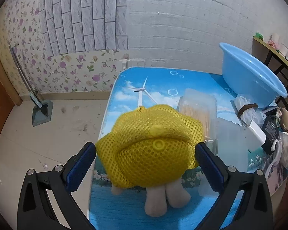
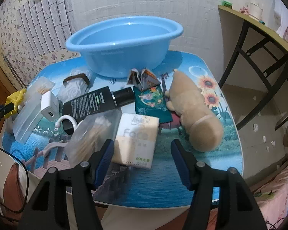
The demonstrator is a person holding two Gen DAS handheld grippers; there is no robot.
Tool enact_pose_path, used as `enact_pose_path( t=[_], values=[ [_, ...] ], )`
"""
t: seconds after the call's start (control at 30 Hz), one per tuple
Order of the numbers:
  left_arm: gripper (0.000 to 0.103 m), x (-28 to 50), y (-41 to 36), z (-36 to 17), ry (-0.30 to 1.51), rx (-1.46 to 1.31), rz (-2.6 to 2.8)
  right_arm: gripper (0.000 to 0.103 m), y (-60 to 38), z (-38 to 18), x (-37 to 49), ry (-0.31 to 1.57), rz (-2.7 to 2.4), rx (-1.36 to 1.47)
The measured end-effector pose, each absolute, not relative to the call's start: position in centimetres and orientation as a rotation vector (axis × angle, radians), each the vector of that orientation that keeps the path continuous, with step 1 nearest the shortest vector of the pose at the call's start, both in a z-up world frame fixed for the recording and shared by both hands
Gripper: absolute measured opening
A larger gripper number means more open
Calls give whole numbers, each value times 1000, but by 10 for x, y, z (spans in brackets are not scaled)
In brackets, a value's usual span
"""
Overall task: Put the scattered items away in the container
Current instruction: 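Move left gripper to yellow mesh plush while right gripper moves to Face tissue pack, then close left gripper on yellow plush while right gripper closes on tissue pack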
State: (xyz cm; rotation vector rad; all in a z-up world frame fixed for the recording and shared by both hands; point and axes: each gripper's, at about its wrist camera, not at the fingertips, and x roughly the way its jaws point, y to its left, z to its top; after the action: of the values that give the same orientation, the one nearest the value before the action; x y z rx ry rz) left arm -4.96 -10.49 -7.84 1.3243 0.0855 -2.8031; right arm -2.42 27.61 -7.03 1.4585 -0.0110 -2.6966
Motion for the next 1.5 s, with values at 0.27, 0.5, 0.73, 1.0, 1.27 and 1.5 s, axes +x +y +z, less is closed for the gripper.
enact_pose_path(
  t=[0.27, 0.5, 0.73, 1.0, 1.27, 1.5],
  values=[
    [94, -48, -102, -78, 77, 1314, -2821, 47, 272, -79, -30, -42, -2646, 1503],
    [85, -42, -98, -71, 70, 1292, -2821, 46, 275, -72, -26, -46, -2671, 1460],
    [51, -30, -91, -48, 49, 1224, -2855, 46, 278, -53, -19, -57, -2708, 1346],
    [75, -28, -98, -62, 86, 1279, -2802, 46, 280, -53, -17, -87, -2677, 1322],
    [98, -35, -104, -79, 149, 1313, -2797, 46, 281, -57, -15, -101, -2668, 1334],
    [103, -46, -108, -100, 257, 1415, -2820, 46, 276, -59, -16, -82, -2657, 1353]
  ],
)
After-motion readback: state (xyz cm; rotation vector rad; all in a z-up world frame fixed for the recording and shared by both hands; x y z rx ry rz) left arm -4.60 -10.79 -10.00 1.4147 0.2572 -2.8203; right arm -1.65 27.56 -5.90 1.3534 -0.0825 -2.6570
